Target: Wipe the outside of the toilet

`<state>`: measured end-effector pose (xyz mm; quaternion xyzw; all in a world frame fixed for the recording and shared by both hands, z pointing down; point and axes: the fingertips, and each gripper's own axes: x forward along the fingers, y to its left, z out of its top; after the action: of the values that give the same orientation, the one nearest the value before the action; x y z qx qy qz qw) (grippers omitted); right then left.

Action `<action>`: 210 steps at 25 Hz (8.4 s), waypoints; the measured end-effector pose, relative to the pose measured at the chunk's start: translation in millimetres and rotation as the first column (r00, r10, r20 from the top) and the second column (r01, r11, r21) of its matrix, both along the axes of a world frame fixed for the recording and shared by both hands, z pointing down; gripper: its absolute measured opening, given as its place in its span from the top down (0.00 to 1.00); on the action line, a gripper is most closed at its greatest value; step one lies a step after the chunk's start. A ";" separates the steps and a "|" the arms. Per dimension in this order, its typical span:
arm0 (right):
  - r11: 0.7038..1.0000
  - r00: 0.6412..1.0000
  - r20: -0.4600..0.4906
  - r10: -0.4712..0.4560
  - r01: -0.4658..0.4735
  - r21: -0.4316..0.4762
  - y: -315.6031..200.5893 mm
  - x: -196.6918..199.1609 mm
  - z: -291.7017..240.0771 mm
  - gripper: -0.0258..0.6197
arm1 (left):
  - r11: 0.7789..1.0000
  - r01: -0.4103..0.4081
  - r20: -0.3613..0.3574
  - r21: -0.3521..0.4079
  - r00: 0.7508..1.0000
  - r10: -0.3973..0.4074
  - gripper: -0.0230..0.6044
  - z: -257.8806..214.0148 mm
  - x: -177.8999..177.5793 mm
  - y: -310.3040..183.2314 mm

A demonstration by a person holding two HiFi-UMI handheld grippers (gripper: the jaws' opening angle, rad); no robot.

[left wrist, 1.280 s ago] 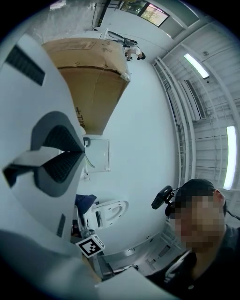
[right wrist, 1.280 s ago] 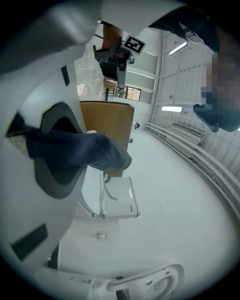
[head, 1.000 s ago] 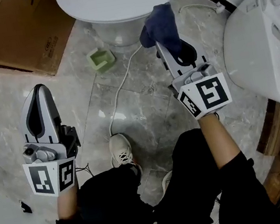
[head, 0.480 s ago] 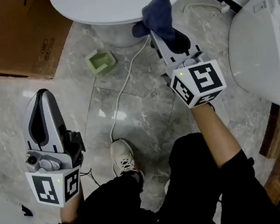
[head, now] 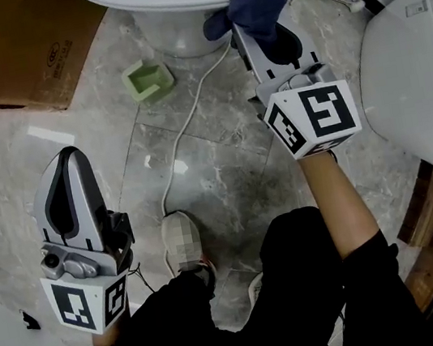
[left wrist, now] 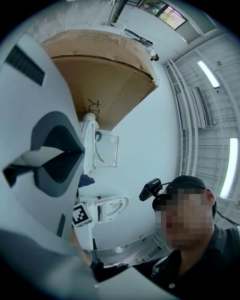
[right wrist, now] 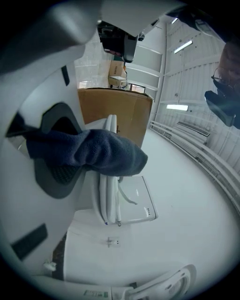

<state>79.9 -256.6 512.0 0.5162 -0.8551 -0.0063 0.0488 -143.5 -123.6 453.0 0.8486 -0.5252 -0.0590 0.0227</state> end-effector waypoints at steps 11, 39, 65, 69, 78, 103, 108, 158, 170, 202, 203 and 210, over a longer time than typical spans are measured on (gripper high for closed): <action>0.995 0.998 -0.058 -0.039 0.033 -0.090 -18.0 -13.9 60.5 0.84 | 0.999 -0.001 -0.026 -0.041 1.000 0.000 0.95 25.8 1.1 11.9; 0.957 0.994 -0.108 -0.009 -0.023 -0.290 -46.4 -23.2 193.8 0.84 | 0.996 -0.011 -0.056 -0.092 0.998 0.006 0.95 46.7 -12.1 10.8; 0.848 0.989 -0.146 -0.029 -0.053 -0.527 -50.2 -28.5 302.1 0.84 | 0.992 -0.018 -0.050 -0.124 0.999 0.012 0.95 66.8 -19.3 6.5; 0.808 0.986 -0.163 -0.046 -0.059 -0.586 -53.4 -31.6 320.5 0.84 | 0.990 -0.014 -0.055 -0.143 0.998 0.006 0.95 71.1 -23.9 -1.8; 0.740 0.985 -0.165 -0.057 -0.069 -0.669 -52.4 -33.8 344.9 0.84 | 0.990 -0.010 -0.057 -0.141 0.998 0.002 0.95 71.8 -28.1 -1.2; 0.852 0.985 -0.112 -0.130 0.053 -0.521 -1.6 -26.4 231.5 0.85 | 0.995 -0.031 -0.054 -0.090 0.998 0.026 0.95 43.9 6.4 31.5; 0.907 0.991 -0.058 -0.121 0.086 -0.412 8.2 -15.2 161.5 0.85 | 0.997 -0.025 -0.049 -0.067 0.999 0.022 0.95 34.0 18.8 42.9; 0.979 0.996 -0.075 -0.038 0.022 -0.201 -28.8 -16.3 89.2 0.85 | 0.998 -0.031 -0.045 -0.056 0.999 0.029 0.95 33.8 13.2 54.5; 0.958 0.989 -0.144 -0.035 -0.008 -0.287 -43.1 -9.6 150.8 0.85 | 0.996 -0.031 -0.049 -0.082 0.998 0.027 0.95 42.5 7.1 47.4; 0.842 0.978 -0.206 -0.025 -0.091 -0.531 -57.7 0.6 294.3 0.85 | 0.985 -0.071 -0.079 -0.155 0.995 0.059 0.95 75.5 -5.8 20.0; 0.836 0.978 -0.209 -0.029 -0.091 -0.541 -57.8 0.3 298.7 0.85 | 0.985 -0.071 -0.080 -0.158 0.995 0.059 0.95 76.5 -6.2 19.3; 0.767 0.986 -0.164 -0.024 -0.088 -0.635 -55.8 -3.3 324.9 0.85 | 0.988 -0.072 -0.046 -0.133 0.997 0.067 0.95 71.9 -3.1 21.2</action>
<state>76.6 -312.4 837.0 0.4809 -0.7901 0.2442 0.2914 -146.5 -102.4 525.0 0.8615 -0.4976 -0.0400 0.0928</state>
